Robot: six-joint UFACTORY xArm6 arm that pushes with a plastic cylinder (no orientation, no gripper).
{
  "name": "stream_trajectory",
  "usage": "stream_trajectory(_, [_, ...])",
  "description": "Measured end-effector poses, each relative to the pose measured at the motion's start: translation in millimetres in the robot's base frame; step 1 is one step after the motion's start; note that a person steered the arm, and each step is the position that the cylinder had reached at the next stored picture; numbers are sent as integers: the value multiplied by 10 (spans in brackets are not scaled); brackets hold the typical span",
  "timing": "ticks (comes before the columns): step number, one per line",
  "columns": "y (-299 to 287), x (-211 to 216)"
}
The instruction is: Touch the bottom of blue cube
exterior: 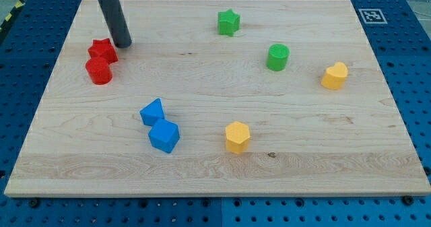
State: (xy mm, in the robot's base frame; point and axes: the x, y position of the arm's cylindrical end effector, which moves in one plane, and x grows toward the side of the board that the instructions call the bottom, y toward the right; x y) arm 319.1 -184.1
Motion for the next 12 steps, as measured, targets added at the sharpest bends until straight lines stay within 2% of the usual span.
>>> stream_trajectory(1, [-152,-146])
stream_trajectory(4, [-178,168])
stream_trajectory(6, [430,174])
stream_trajectory(8, [750,483])
stream_trajectory(12, [978,1460])
